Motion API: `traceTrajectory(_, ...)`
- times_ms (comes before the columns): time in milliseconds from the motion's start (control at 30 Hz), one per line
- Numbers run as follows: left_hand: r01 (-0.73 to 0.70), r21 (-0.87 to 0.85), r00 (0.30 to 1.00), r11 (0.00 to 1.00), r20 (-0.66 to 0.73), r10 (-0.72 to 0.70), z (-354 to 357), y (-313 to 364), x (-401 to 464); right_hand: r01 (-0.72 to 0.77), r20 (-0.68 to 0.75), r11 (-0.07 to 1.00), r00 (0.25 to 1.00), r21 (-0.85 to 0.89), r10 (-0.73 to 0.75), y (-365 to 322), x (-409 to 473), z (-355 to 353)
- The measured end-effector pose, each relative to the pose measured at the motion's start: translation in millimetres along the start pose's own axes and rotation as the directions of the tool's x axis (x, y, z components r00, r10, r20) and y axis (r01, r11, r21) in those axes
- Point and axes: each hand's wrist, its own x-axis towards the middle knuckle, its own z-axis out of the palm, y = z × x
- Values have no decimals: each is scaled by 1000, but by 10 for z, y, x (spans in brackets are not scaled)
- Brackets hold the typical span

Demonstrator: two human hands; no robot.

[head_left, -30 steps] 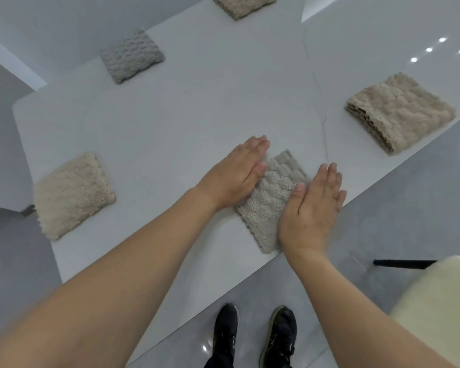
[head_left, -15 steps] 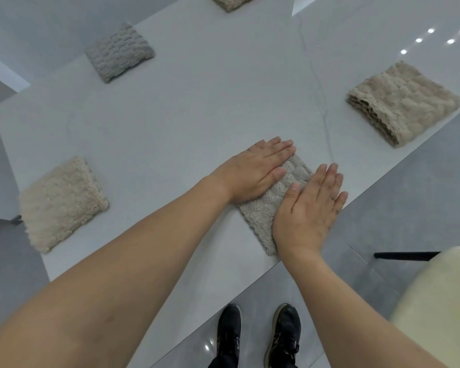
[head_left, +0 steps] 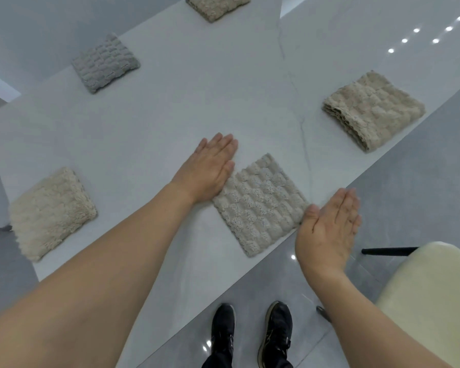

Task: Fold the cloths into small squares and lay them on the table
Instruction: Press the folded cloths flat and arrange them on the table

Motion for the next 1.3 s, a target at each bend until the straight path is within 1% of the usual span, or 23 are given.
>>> traceTrajectory(100, 47, -105, 994, 993, -97, -58, -82, 344, 17, 27, 1, 997, 1000, 67, -27, 94, 181, -282)
traceTrajectory(200, 73, -173, 978, 982, -182, -104, -178, 706, 67, 96, 27, 976, 994, 195, -103, 134, 385, -572)
traceTrajectory(267, 96, -239, 967, 966, -208, -148, -227, 909, 107, 143, 43, 952, 986, 272, -160, 196, 532, -731)
traceTrajectory(367, 132, -358, 939, 924, -253, -232, -230, 1174, 202, 176, 78, 905, 972, 387, -222, 284, 756, -882)
traceTrajectory(433, 182, -451, 900, 873, -282, -334, -202, 1324, 277, 199, 85, 880, 962, 431, -259, 317, 943, -932)
traceTrajectory(500, 237, -536, 855, 810, -282, -436, -137, 1448, 363, 228, 104, 865, 947, 447, -304, 326, 1164, -961)
traceTrajectory(567, 268, -589, 827, 763, -266, -496, -50, 1545, 460, 262, 138, 856, 925, 445, -355, 327, 1392, -981)
traceTrajectory(667, 256, -637, 816, 727, -260, -516, 60, 1690, 667, 305, 157, 831, 896, 464, -416, 344, 1712, -1008)
traceTrajectory(800, 228, -705, 815, 672, -240, -528, 150, 1967, 970, 249, 212, 822, 891, 513, -402, 422, 2140, -1096)
traceTrajectory(900, 239, -746, 796, 621, -215, -566, 205, 2180, 1227, 267, 235, 805, 865, 530, -443, 518, 2548, -1154)
traceTrajectory(1067, 234, -831, 730, 505, -193, -656, 221, 2602, 1704, 329, 333, 801, 780, 500, -529, 683, 3190, -1185)
traceTrajectory(1200, 249, -836, 662, 489, -222, -716, 259, 2793, 2008, 391, 369, 768, 707, 507, -604, 648, 3480, -1147)
traceTrajectory(1300, 277, -832, 637, 481, -215, -740, 306, 2856, 2139, 422, 389, 746, 660, 516, -643, 619, 3612, -1106)
